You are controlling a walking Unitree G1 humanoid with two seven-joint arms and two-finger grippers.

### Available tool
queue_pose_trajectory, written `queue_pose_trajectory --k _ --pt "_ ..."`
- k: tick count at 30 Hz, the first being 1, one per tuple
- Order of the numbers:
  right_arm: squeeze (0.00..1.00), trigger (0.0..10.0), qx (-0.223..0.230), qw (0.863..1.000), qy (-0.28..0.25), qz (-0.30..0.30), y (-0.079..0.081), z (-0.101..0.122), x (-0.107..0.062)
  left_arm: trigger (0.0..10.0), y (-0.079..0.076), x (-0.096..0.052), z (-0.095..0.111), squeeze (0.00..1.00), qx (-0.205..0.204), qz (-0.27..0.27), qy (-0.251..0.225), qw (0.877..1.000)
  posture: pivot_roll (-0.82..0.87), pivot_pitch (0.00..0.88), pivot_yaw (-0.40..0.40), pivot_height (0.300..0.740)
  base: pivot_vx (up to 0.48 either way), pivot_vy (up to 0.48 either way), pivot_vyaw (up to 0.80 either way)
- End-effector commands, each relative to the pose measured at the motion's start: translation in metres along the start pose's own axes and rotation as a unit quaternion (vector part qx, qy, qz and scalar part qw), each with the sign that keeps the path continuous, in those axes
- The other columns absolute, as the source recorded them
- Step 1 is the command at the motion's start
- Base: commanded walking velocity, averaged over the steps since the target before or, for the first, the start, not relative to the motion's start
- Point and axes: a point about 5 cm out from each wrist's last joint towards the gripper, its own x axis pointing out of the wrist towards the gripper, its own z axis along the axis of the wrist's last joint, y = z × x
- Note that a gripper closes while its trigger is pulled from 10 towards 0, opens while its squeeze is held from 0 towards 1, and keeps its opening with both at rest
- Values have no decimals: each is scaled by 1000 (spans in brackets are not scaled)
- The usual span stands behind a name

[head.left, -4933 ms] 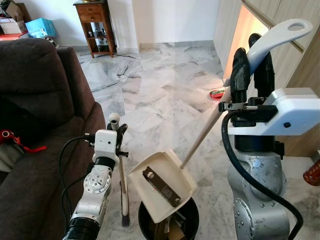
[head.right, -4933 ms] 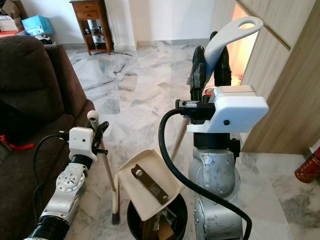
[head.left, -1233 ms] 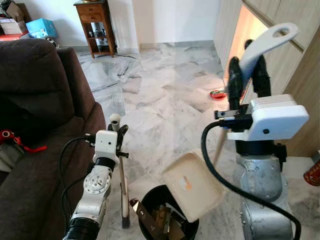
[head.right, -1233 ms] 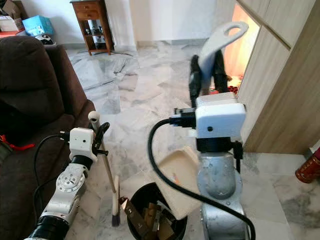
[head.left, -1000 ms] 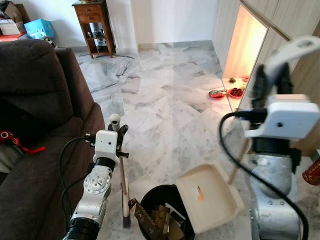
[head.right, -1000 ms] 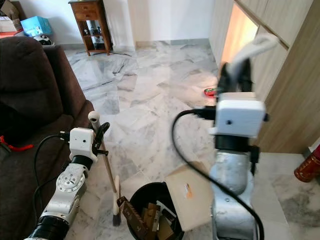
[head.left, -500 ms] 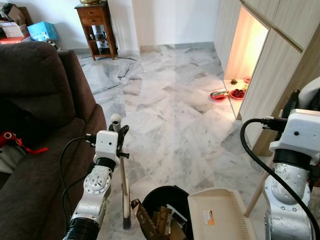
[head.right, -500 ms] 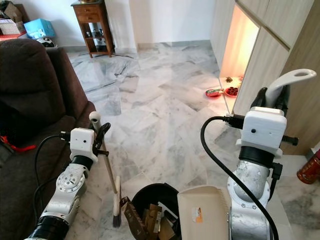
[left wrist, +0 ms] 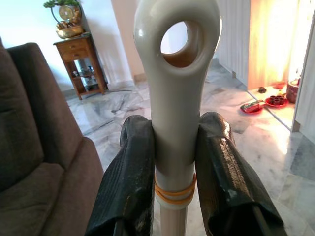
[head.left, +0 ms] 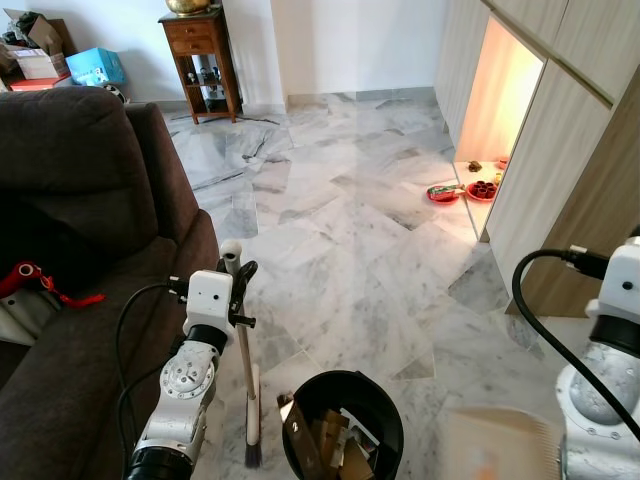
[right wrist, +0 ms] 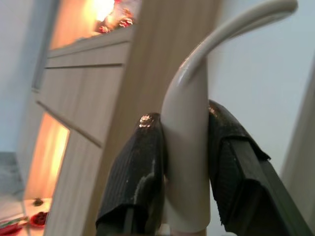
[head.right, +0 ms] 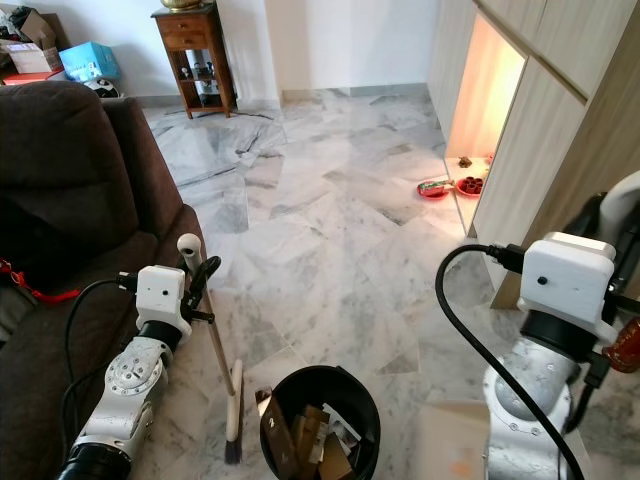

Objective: Sweep floor

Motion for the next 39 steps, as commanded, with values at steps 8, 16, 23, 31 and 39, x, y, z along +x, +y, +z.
queue_pose_trajectory --k 8,16,23,31,39 --pt "0 10000 60 998 -4 -4 5 8 5 10000 2 3 12 0 6 -2 -25 1000 -91 0 91 740 0 0 0" --pt "0 10000 -23 997 37 60 17 -35 -24 10000 5 0 12 0 18 -9 -27 999 -95 0 92 740 0 0 0" --pt "0 10000 -15 989 120 81 18 -80 -51 10000 9 0 20 0 24 -8 -43 999 -87 0 90 740 0 0 0" --pt "0 10000 73 978 183 69 22 -97 -56 10000 5 -2 11 0 23 -8 -27 999 -95 0 89 740 0 0 0" --pt "0 10000 82 979 169 74 24 -99 -53 10000 0 -4 7 0 8 -20 -17 1000 -94 2 87 740 0 0 0"
